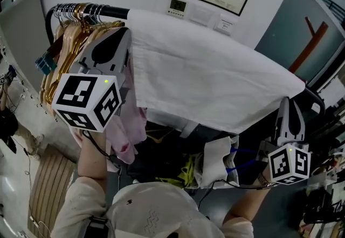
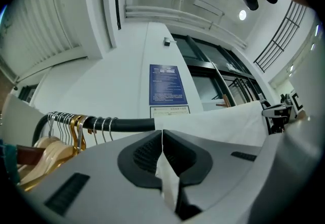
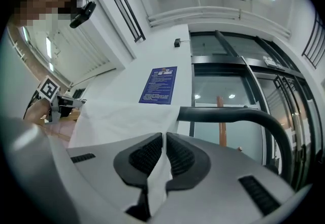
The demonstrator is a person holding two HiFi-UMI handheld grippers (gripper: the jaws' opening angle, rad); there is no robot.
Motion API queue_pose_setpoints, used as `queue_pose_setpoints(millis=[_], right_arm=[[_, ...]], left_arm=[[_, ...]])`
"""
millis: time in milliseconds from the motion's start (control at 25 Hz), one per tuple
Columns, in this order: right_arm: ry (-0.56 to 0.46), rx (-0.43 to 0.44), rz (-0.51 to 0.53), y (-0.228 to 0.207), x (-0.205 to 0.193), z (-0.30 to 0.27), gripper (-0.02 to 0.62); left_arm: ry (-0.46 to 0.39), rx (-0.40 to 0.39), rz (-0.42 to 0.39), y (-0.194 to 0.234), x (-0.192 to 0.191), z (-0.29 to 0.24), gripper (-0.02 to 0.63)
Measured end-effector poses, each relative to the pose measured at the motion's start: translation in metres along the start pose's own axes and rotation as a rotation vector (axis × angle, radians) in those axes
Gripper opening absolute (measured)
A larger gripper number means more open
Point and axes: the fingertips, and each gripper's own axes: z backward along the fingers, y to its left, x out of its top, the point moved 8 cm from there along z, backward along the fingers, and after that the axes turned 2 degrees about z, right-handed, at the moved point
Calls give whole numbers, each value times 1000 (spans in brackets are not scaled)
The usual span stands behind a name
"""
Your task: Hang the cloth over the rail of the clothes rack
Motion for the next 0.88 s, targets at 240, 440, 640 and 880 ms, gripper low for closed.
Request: queue_pose_setpoints(millis=[240,440,640,880], right_arm=[[-12,8,7,4,2,1,41],[-3,35,-14,5,1,-6,37],[16,-2,-6,-9,1,-1,25],[-28,67,-10,-1,-1,-1,28]], left_arm=[[49,-80,76,2,-13,-8,20],[42,18,29,11,-11,-2,21],[30,-8,49,3,-8,-5,21],[52,-70,24,0,-10,-12,52]])
